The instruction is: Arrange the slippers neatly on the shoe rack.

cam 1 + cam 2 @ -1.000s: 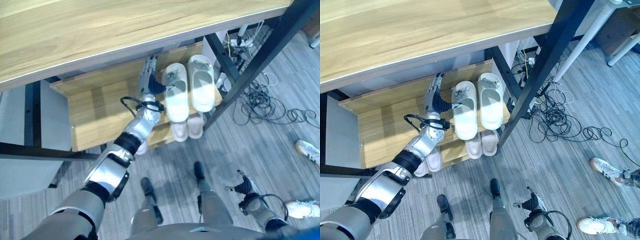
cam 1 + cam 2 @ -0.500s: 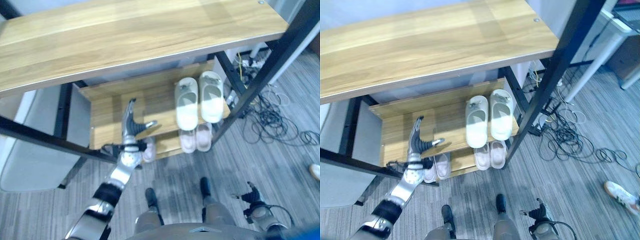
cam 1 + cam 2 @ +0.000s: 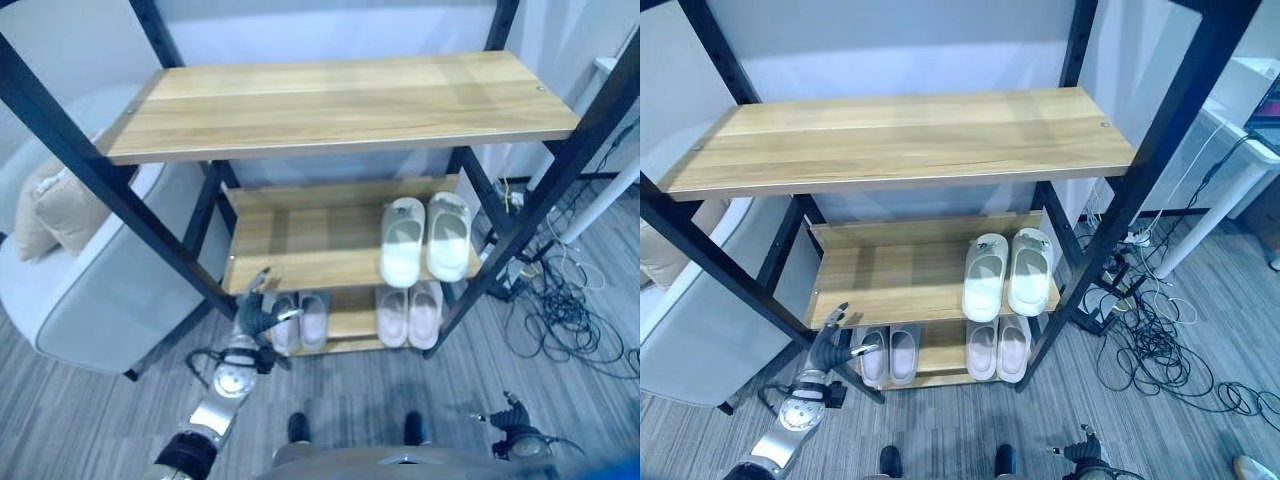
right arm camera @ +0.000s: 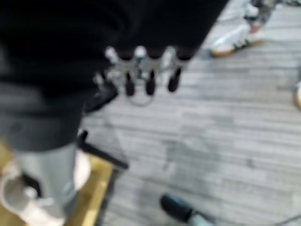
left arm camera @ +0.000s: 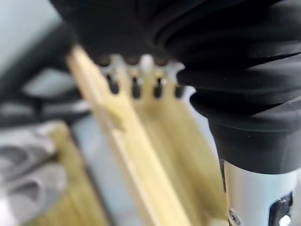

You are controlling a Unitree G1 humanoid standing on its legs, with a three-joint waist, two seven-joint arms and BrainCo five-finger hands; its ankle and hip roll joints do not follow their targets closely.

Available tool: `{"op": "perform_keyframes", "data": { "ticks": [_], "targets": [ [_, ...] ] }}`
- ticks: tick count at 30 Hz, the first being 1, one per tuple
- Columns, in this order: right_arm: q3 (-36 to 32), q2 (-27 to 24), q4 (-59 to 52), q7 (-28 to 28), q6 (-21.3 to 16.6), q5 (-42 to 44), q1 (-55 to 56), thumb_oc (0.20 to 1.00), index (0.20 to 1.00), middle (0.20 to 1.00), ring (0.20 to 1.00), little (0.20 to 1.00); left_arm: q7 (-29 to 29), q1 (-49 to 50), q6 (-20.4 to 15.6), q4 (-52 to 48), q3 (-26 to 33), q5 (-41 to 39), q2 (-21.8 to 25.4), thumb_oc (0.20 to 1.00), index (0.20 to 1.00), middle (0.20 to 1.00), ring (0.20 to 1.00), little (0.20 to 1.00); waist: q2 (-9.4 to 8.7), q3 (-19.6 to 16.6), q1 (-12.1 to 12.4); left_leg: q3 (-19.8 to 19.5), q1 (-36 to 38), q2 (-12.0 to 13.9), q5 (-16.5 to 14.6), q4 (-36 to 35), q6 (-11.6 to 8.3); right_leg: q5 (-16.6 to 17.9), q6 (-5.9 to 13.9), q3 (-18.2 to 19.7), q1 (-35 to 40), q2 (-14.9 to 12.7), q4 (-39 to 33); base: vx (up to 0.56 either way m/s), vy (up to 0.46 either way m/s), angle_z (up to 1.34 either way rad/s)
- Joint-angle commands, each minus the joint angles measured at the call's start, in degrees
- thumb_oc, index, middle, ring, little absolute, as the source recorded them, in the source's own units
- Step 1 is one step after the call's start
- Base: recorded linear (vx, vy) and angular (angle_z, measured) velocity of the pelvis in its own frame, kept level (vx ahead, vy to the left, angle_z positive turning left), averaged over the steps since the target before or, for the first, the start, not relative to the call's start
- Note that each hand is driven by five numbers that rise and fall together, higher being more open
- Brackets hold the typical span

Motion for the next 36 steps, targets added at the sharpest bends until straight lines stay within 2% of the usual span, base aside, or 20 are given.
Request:
{"op": "perform_keyframes", "data": {
  "ticks": [1, 3, 8, 10, 13, 17, 23, 33, 35, 36],
  "targets": [
    [0.53, -1.91, -2.55, -0.98, -0.25, 0.91, -2.44, 1.000, 1.000, 1.000, 1.000, 1.000, -0.75, -6.71, -2.40, -2.70, -0.07, 0.71, -1.27, 1.000, 1.000, 1.000, 1.000, 1.000, 2.65, 4.35, -0.48, -1.99, -3.63, -2.04, -1.31, 0.83, 1.19, -6.00, 2.46, -1.16, -2.34, -1.04, 2.49, 0.00, 0.000, 0.00],
    [0.80, -2.02, -2.75, -1.14, -0.23, 0.61, -2.40, 1.000, 1.000, 1.000, 1.000, 1.000, -0.78, -7.27, -2.35, -2.23, -0.55, 0.86, -1.60, 1.000, 1.000, 1.000, 1.000, 1.000, 2.67, 4.33, -0.65, -1.87, -3.67, -2.07, -1.34, 0.83, 1.26, -5.93, 2.44, -0.90, -2.52, -1.02, 2.51, -0.01, -0.003, -0.08],
    [2.64, -3.22, -3.58, -2.29, 0.38, -1.76, -3.78, 1.000, 1.000, 1.000, 1.000, 1.000, -0.33, -11.64, -1.06, 0.77, -6.72, 6.04, -3.72, 1.000, 1.000, 1.000, 1.000, 1.000, 3.43, 5.63, -1.76, -1.64, -4.12, -2.26, -1.32, 0.83, 1.57, -6.25, 2.32, 0.52, -4.02, -1.18, 4.02, -0.04, -0.001, -0.06],
    [2.60, -3.26, -3.57, -2.29, 0.38, -1.76, -3.83, 1.000, 1.000, 1.000, 1.000, 1.000, -0.27, -11.78, -1.12, 0.93, -6.76, 6.07, -3.82, 1.000, 1.000, 1.000, 1.000, 1.000, 3.48, 5.66, -1.73, -1.64, -4.16, -2.25, -1.31, 0.83, 1.57, -6.30, 2.31, 0.53, -4.11, -1.18, 4.13, -0.05, -0.001, -0.02],
    [3.65, -3.74, -4.75, -2.98, 0.34, -1.84, -5.30, 1.000, 1.000, 1.000, 1.000, 1.000, -0.02, -14.56, -0.36, 5.41, -9.59, 6.86, -6.52, 1.000, 1.000, 1.000, 1.000, 1.000, 4.08, 7.13, -2.60, -1.45, -5.00, -2.32, -1.08, 0.83, 1.76, -6.20, 2.21, 1.48, -6.23, -1.06, 5.22, -0.08, 0.000, -0.07],
    [4.71, -4.31, -6.40, -3.97, 0.47, -2.29, -6.09, 1.000, 1.000, 1.000, 1.000, 1.000, 0.42, -17.77, -0.01, 6.88, -11.18, 4.89, -8.99, 1.000, 1.000, 1.000, 1.000, 1.000, 4.75, 8.94, -3.46, -0.88, -5.94, -2.11, -0.62, 0.83, 1.92, -6.13, 2.01, 2.54, -8.77, -1.01, 6.97, -0.06, -0.013, -0.13],
    [5.18, -4.57, -6.71, -4.74, 0.41, -1.97, -6.82, 1.000, 1.000, 1.000, 1.000, 1.000, 0.86, -19.85, -0.17, 7.31, -12.37, 2.27, -11.00, 1.000, 1.000, 1.000, 1.000, 1.000, 5.11, 9.68, -4.02, -0.27, -6.29, -1.72, -0.36, 0.83, 1.94, -6.34, 1.78, 3.28, -9.99, -0.74, 7.84, -0.02, -0.026, -0.07],
    [5.55, -4.54, -6.98, -5.10, 0.12, -1.39, -7.00, 1.000, 1.000, 1.000, 1.000, 1.000, -0.84, -19.72, -1.00, 6.94, -13.12, -3.57, -12.75, 1.000, 1.000, 1.000, 1.000, 1.000, 5.08, 9.52, -4.74, 0.34, -6.23, -1.12, -0.18, 0.83, 1.76, -6.20, 1.58, 3.51, -10.11, -0.28, 7.23, 0.01, -0.024, -0.04],
    [6.11, -4.06, -19.86, -4.88, -0.38, -4.33, -1.39, 1.000, 1.000, 1.000, 1.000, 1.000, -1.27, -19.99, -1.40, 4.64, -11.66, -7.34, -12.25, 1.000, 1.000, 1.000, 1.000, 1.000, 4.48, 9.67, -5.74, 0.62, -5.86, -0.80, -0.42, 0.83, 1.62, -6.39, 1.59, 3.88, -10.07, -0.11, 7.26, 0.01, -0.016, -0.01],
    [6.08, -4.09, -20.02, -4.85, -0.28, -4.35, -1.29, 1.000, 1.000, 1.000, 1.000, 1.000, -1.28, -19.96, -1.38, 4.61, -11.67, -7.35, -12.24, 1.000, 1.000, 1.000, 1.000, 1.000, 4.51, 9.47, -5.69, 0.62, -6.12, -0.77, -0.27, 0.83, 1.62, -6.19, 1.55, 3.90, -10.29, -0.08, 7.17, 0.00, 0.000, 0.00]
  ]
}}
